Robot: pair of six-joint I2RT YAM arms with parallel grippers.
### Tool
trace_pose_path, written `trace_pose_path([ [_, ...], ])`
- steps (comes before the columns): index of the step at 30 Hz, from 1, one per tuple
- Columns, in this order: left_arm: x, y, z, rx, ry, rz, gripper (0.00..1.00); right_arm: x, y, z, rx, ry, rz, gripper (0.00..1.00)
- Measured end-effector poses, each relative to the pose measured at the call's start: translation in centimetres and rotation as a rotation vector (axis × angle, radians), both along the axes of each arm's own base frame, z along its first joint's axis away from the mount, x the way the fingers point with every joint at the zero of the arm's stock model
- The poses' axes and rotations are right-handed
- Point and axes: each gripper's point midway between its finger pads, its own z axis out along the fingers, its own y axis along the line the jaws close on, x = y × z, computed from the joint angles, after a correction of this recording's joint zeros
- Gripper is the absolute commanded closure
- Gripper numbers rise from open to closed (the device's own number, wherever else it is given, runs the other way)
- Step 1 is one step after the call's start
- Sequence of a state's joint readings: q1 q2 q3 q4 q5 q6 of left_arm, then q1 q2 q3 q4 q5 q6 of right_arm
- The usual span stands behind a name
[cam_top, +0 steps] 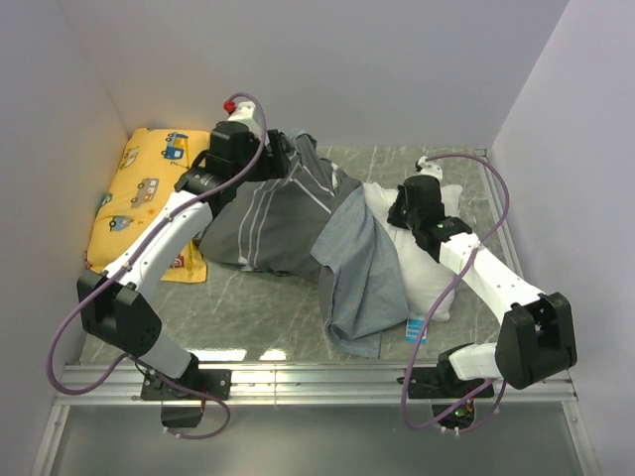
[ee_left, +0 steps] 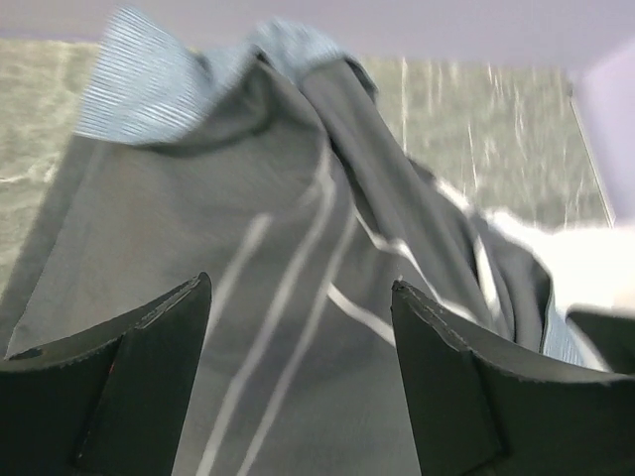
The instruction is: Remove the pillowcase from the pillow
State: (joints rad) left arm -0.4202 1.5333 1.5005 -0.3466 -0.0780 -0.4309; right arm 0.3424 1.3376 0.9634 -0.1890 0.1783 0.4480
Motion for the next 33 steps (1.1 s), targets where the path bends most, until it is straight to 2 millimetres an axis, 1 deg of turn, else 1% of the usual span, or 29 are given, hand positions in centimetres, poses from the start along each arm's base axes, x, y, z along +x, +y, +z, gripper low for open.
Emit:
trace_pose_path([
  [2, -0.6, -0.9, -0.6, 0.027, 0.014, -0.053, 0.21, 0.0, 0.1, 0.1, 0.0, 0.002, 0.003, 1.0],
  [5, -1.4, -3.1, -2.1, 0.08, 0.045, -0.14, 0.22, 0.0, 0.1, 0.1, -0.001, 0.006, 0.004, 1.0],
  [8, -1.2, -5.3, -4.0, 0.125, 0.08, -0.205, 0.24, 0.1, 0.1, 0.2, -0.003, 0.008, 0.006, 1.0],
  [10, -1.3, -6.1, -5.5, 0.144, 0.114, -0.233, 0.25, 0.1, 0.1, 0.2, -0.005, 0.009, 0.005, 1.0],
  [12, -1.3, -6.2, -6.6, 0.157, 0.136, -0.24, 0.4, 0.1, 0.1, 0.2, -0.007, 0.011, 0.006, 1.0],
  [13, -1.2, -6.2, -6.9, 0.163, 0.142, -0.239, 0.49, 0.1, 0.0, 0.3, -0.01, 0.012, 0.007, 1.0],
  [14, -1.2, -6.2, -7.1, 0.166, 0.147, -0.238, 0.76, 0.1, 0.0, 0.4, -0.014, 0.013, 0.008, 1.0],
  [15, -1.0, -6.0, -7.1, 0.167, 0.151, -0.227, 0.88, 0.1, -0.1, 0.5, -0.017, 0.014, 0.006, 1.0],
  [16, -0.8, -5.7, -7.2, 0.183, 0.154, -0.217, 0.98, 0.1, -0.2, 0.7, -0.019, 0.014, 0.004, 1.0],
  [17, -0.5, -5.4, -7.2, 0.194, 0.161, -0.199, 1.0, 0.1, -0.4, 0.8, -0.024, 0.016, 0.0, 1.0],
  [20, 0.7, -4.3, -6.9, 0.223, 0.164, -0.128, 0.99, 0.3, -0.9, 1.3, -0.023, 0.017, -0.012, 1.0],
  [23, 1.9, -2.0, -6.7, 0.212, 0.181, -0.044, 0.99, 0.3, -2.0, 1.7, -0.001, 0.017, -0.029, 1.0],
  [24, 2.5, -0.6, -6.5, 0.203, 0.186, -0.001, 1.0, 0.4, -2.6, 1.9, 0.01, 0.016, -0.039, 1.0],
  [27, 4.0, 4.5, -6.2, 0.152, 0.201, 0.143, 1.0, 0.3, -4.6, 2.3, 0.036, 0.019, -0.081, 1.0],
  [28, 4.3, 6.5, -6.3, 0.132, 0.207, 0.196, 1.0, 0.2, -5.4, 2.3, 0.043, 0.024, -0.099, 1.0],
  [30, 4.4, 10.3, -6.5, 0.08, 0.212, 0.285, 1.0, 0.0, -6.6, 2.3, 0.052, 0.035, -0.131, 1.0],
  [31, 4.2, 12.1, -6.8, 0.056, 0.218, 0.321, 1.0, -0.1, -6.9, 2.3, 0.056, 0.038, -0.136, 1.0],
  [32, 3.8, 13.3, -7.0, 0.04, 0.229, 0.343, 1.0, -0.1, -6.9, 2.3, 0.062, 0.039, -0.135, 1.0],
  [33, 3.4, 13.9, -7.2, 0.03, 0.239, 0.351, 0.99, -0.1, -6.8, 2.3, 0.068, 0.038, -0.13, 1.0],
])
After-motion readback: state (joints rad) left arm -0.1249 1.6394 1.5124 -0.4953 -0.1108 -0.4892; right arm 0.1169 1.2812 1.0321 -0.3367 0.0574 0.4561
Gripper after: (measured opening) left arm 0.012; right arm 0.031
